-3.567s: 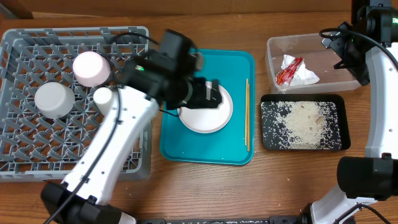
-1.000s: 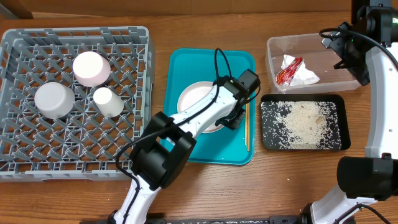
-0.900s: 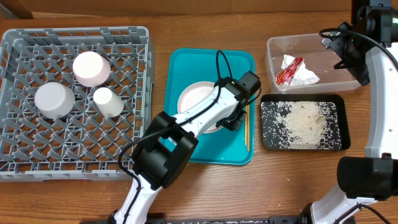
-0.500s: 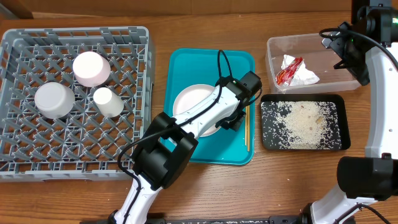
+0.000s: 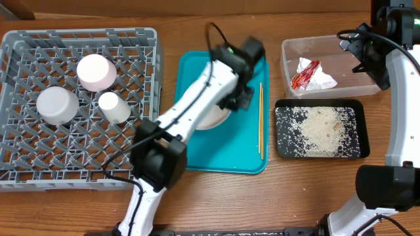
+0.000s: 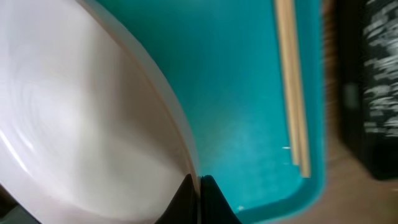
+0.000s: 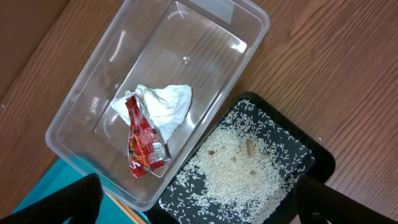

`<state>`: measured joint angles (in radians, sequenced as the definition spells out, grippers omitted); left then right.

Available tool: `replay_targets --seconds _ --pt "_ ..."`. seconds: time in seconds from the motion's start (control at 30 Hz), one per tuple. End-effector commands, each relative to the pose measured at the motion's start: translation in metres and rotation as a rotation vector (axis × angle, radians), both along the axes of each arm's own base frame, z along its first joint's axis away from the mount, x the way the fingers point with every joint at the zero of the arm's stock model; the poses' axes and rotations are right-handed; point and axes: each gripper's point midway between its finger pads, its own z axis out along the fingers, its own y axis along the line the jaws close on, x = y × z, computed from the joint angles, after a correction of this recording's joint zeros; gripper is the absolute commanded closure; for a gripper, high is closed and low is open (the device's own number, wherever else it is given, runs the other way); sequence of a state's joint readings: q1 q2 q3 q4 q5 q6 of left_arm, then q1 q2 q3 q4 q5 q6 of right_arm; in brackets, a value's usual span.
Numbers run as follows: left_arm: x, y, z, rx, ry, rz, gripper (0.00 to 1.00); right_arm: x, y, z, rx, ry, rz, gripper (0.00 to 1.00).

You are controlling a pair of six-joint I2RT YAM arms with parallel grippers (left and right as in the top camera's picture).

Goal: Sort waste into correct bins and load items into the dishwasher
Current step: 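Lift the plate and carry it left over the dish rack, then lower the plate upright into the rack's right slots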

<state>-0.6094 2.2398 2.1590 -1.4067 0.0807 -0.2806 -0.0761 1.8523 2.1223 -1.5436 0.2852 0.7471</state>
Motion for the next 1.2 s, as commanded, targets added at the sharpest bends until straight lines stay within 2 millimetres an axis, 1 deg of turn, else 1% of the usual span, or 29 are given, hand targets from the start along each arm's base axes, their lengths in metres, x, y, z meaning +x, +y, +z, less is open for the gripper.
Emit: replay_targets --seconds 0.0,0.1,0.17,0.3,0.4,0.43,0.53,0.67,0.77,0.83,0.93,1.17 --pt "0.019 0.002 0.038 -0.160 -0.004 0.018 0.96 0.000 -0.001 0.004 -0.014 -0.011 0.002 0.00" --pt "0.039 0.026 0.067 -0.211 -0.042 0.082 0.96 0.000 -0.001 0.004 -0.014 -0.011 0.003 0.00" --pt "0.052 0.040 0.087 -0.286 -0.060 0.113 0.96 0.000 -0.001 0.004 -0.014 -0.011 0.003 0.00" --pt "0.069 0.058 0.125 -0.547 -0.061 0.104 0.96 0.000 -0.001 0.004 -0.014 -0.011 0.002 0.00" --pt "0.081 0.080 0.147 -0.727 -0.059 0.122 0.96 0.000 -0.001 0.004 -0.014 -0.011 0.002 0.00" --pt "0.085 0.090 0.155 -0.784 -0.069 0.124 0.96 0.000 -0.001 0.004 -0.014 -0.011 0.002 0.00" --pt "0.096 0.122 0.167 -0.873 -0.093 0.173 0.96 0.000 -0.001 0.004 -0.014 -0.011 0.003 0.00" --pt "0.107 0.170 0.173 -0.914 -0.130 0.266 0.96 0.000 -0.001 0.004 -0.014 -0.011 0.002 0.00" --pt "0.110 0.195 0.180 -0.957 -0.161 0.291 0.96 0.000 -0.001 0.004 -0.014 -0.011 0.002 0.00" --pt "0.112 0.208 0.180 -0.956 -0.174 0.314 0.96 0.000 -0.001 0.004 -0.014 -0.011 0.003 0.00" --pt "0.113 0.218 0.176 -0.949 -0.192 0.309 0.96 0.000 -0.001 0.004 -0.014 -0.011 0.002 0.00" --pt "0.110 0.215 0.150 -0.950 -0.128 0.308 0.96 0.000 -0.001 0.004 -0.014 -0.011 0.003 0.00"
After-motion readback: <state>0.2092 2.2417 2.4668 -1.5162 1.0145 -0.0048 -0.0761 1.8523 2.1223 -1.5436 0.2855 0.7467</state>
